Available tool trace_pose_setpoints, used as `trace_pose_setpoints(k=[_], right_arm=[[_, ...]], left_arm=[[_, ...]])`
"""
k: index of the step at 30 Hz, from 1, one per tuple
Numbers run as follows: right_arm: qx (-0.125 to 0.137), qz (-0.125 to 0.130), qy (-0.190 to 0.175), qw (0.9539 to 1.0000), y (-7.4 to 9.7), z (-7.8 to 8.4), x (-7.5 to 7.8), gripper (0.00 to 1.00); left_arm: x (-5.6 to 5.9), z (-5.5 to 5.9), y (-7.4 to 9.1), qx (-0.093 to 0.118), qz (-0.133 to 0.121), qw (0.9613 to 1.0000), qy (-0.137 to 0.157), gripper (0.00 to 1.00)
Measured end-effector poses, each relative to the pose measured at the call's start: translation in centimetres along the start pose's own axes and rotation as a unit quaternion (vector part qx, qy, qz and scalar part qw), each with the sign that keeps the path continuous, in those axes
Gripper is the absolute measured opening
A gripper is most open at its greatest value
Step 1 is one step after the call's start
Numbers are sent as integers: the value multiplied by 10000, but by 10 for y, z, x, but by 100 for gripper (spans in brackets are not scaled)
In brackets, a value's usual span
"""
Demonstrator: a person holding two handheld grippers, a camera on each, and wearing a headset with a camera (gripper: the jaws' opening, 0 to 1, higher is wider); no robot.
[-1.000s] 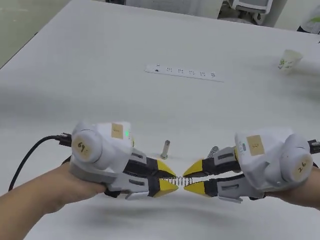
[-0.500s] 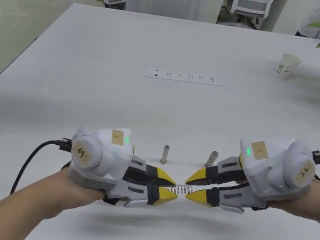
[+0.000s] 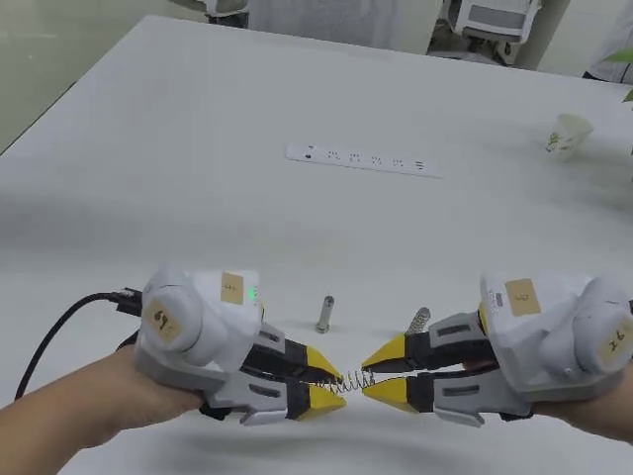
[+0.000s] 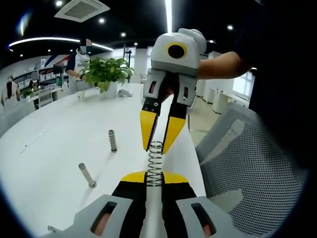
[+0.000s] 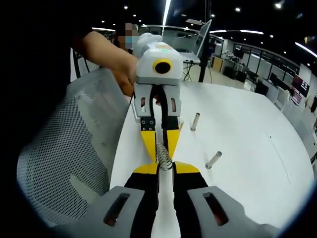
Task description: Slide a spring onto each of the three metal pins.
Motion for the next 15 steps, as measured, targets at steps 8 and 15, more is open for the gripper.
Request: trace_pose_setpoints(k=[8,15], right_arm=[[149,-18,144,9998,-2,-15,-1,7],[267,-20,137,9995,-6,-21,-2,7]], left_arm=[[0,-2,0,5,-23,10000,-39,2],[-1,-2,-1,16,-32,10000,-67,2]])
Point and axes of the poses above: the centre of the closed fingertips' face, and the gripper's own axes: y roughly backward along the fingers, x roughly to its right, z roughly out of its underside, the point moved 10 cm from there along y, roughly backward along the fingers, and after that the axes turned 9 degrees about z, right-handed, at the moved point
